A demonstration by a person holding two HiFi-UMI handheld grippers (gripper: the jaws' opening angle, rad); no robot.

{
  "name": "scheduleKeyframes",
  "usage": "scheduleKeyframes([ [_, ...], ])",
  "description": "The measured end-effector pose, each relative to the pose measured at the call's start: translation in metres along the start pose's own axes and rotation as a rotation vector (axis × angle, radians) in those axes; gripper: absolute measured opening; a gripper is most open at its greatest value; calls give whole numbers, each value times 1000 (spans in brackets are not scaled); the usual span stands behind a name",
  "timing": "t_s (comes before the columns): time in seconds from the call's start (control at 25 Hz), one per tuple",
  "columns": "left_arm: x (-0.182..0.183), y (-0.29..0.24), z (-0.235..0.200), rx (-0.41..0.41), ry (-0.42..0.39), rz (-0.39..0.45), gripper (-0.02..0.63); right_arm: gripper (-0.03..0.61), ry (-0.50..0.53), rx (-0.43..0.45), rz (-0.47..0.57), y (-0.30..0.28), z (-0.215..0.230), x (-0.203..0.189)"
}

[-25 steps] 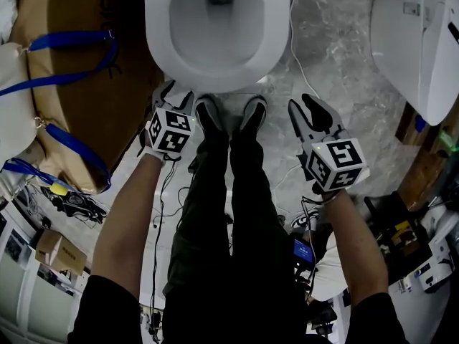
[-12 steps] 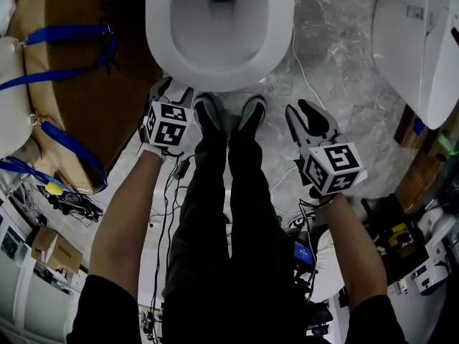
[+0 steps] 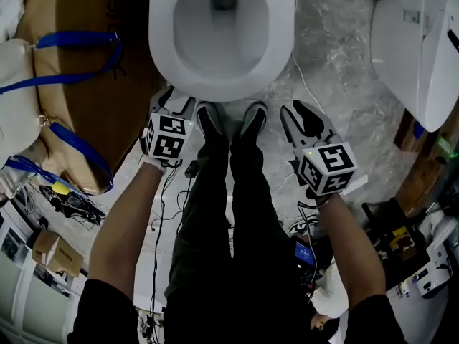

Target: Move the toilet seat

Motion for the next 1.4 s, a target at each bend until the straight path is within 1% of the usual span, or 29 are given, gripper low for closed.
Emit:
scheduleKeyframes([
  [0.36, 21, 50, 8, -29, 16, 58, 219, 137, 44, 24, 31, 19, -25, 33],
  [0.68, 52, 104, 13, -30, 12, 133, 221, 137, 74, 28, 67, 39, -41, 62],
  [0.92, 85, 148, 14, -9, 9, 219, 221, 137, 92, 22, 100, 60, -54, 84],
  [1.04, 104, 171, 14, 3, -8, 257, 221, 137, 100, 17, 117, 73, -61, 96],
  [1.2, 127, 193, 11, 22, -42, 285, 221, 137, 109, 10, 154, 90, -72, 118],
  [1.4, 148, 213, 8, 40, -36, 317, 221, 137, 117, -12, 195, 105, -84, 146],
])
Point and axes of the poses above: the fingertips, and each gripper's own axes: y backward along the fingers, z to its right, x out of its top, the point moved 5 cm from there along y, backward along the fingers, and after that the axes turned 9 degrees about -x, right-handed, at the moved point
